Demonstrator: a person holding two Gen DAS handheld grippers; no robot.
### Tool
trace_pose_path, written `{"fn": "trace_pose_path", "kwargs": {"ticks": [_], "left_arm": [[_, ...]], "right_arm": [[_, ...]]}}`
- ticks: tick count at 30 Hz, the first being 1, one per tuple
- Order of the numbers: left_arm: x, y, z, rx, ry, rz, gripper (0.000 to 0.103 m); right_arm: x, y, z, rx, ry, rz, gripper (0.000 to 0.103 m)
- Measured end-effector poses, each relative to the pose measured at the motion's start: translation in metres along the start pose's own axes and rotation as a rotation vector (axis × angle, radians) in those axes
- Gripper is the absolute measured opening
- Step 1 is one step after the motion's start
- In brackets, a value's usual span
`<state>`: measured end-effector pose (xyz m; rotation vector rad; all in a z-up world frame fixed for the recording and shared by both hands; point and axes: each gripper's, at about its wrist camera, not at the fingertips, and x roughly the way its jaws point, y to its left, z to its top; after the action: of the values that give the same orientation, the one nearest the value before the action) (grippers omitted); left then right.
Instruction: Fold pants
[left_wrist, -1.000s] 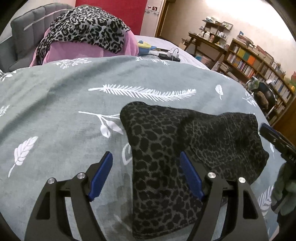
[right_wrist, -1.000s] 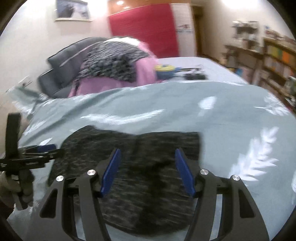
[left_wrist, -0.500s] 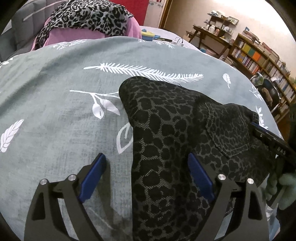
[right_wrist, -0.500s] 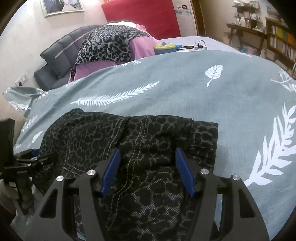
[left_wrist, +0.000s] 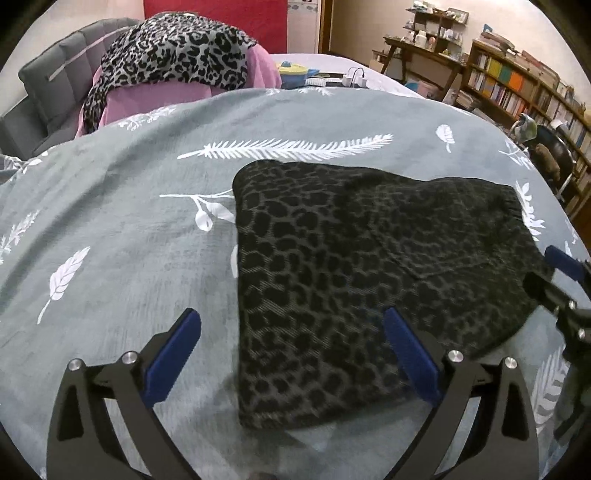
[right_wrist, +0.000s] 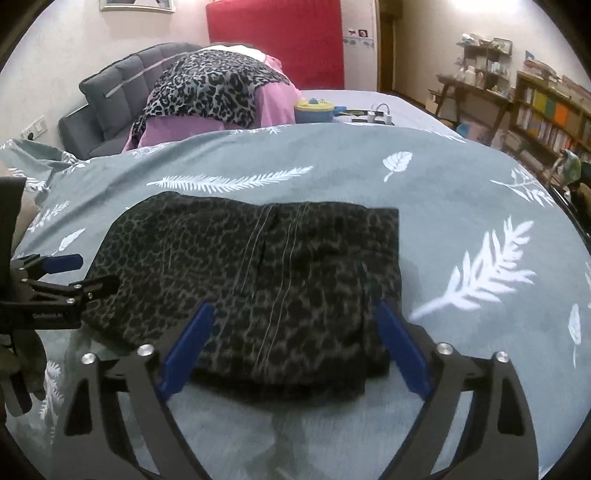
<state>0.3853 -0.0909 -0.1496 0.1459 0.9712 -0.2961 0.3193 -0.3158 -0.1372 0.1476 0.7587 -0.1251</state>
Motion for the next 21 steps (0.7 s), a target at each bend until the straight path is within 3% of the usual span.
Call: {"fn": "trace_pose_path", "kwargs": {"ticks": [4, 16, 21], "left_arm": [[-0.022, -0.009, -0.005, -0.011, -0.032, 0.010, 0.098], [-0.084, -0.023, -0.008, 0.006, -0.176, 0.033, 0.098], [-0.094, -0.032, -0.010, 0.016, -0.189, 0.099, 0.098]], "right_arm": [[-0.013, 0.006, -0.003, 0.025, 0.023, 0.000, 0.096], [-0.058, 0.032, -0.002, 0.021, -0.051, -0.001, 0.098], [-0.067, 0.037, -0.004, 0.010, -0.069, -0.017, 0.098]]}}
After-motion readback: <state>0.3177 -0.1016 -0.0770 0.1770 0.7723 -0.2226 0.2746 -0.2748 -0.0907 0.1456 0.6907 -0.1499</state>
